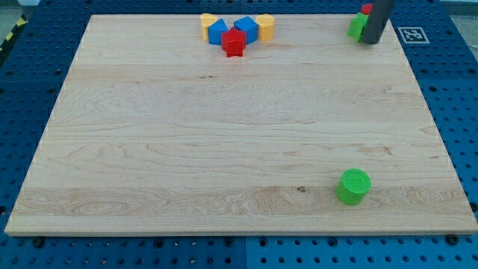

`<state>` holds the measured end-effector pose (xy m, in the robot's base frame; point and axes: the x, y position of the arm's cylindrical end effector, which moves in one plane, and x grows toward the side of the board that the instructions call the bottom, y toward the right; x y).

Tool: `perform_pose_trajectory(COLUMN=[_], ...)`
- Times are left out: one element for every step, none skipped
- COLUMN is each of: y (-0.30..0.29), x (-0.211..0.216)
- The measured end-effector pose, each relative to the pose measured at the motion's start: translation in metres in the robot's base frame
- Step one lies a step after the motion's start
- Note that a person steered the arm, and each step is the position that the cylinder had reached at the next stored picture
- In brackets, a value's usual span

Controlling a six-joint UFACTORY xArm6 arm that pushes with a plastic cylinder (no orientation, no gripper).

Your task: Push the green circle towards the green star

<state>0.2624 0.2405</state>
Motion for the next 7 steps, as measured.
perform_pose_trajectory(y=[-0.014, -0.048, -0.105, -0.174, -0.2, -0.203, -0.19], x=[0.026, 0.085, 0.126, 0.155, 0.216, 0.29, 0.344])
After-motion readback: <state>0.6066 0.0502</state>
